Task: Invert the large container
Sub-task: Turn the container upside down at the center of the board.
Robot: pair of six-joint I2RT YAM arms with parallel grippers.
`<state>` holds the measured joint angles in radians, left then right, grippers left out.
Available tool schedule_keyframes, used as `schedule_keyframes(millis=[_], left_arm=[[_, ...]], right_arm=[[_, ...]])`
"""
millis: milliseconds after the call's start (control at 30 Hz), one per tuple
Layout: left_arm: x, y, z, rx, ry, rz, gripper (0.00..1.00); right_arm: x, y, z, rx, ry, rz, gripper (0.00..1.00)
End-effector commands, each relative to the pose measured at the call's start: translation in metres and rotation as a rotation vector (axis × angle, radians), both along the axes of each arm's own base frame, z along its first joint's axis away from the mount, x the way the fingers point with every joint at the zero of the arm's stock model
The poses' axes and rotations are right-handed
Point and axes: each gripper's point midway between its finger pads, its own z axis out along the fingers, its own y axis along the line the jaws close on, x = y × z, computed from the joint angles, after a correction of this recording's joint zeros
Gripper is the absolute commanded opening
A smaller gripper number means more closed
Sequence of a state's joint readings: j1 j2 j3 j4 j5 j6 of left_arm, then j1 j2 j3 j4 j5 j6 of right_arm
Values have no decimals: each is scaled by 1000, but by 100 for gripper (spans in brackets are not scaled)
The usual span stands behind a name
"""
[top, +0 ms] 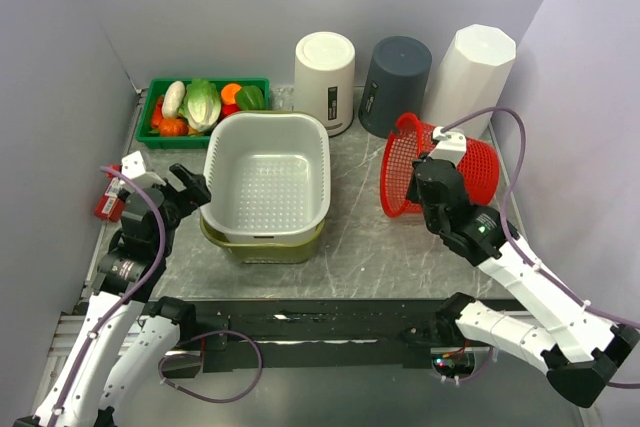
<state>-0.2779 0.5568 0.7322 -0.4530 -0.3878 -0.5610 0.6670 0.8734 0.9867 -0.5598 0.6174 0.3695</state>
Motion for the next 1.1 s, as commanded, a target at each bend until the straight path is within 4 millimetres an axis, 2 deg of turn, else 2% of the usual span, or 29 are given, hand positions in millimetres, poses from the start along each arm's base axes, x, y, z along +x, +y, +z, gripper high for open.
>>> schedule_keyframes(millis=[0,267,567,800,1067], left_arm=[[4,-2,6,6,-22,-16,96],[4,-2,6,6,-22,-12,96],[4,-2,7,6,-25,-13,96],[4,-2,6,8,-23,-13,96],[4,-2,7,7,-26,-16,96]], right_arm=[[3,-19,25,-68,-54,-75,0],[5,-28,32,-164,-47,-108,0],[7,-27,27,-337,3,-150,0],[12,-17,18,-500,42,-180,0],[16,-5,9,-596,60,-174,0]])
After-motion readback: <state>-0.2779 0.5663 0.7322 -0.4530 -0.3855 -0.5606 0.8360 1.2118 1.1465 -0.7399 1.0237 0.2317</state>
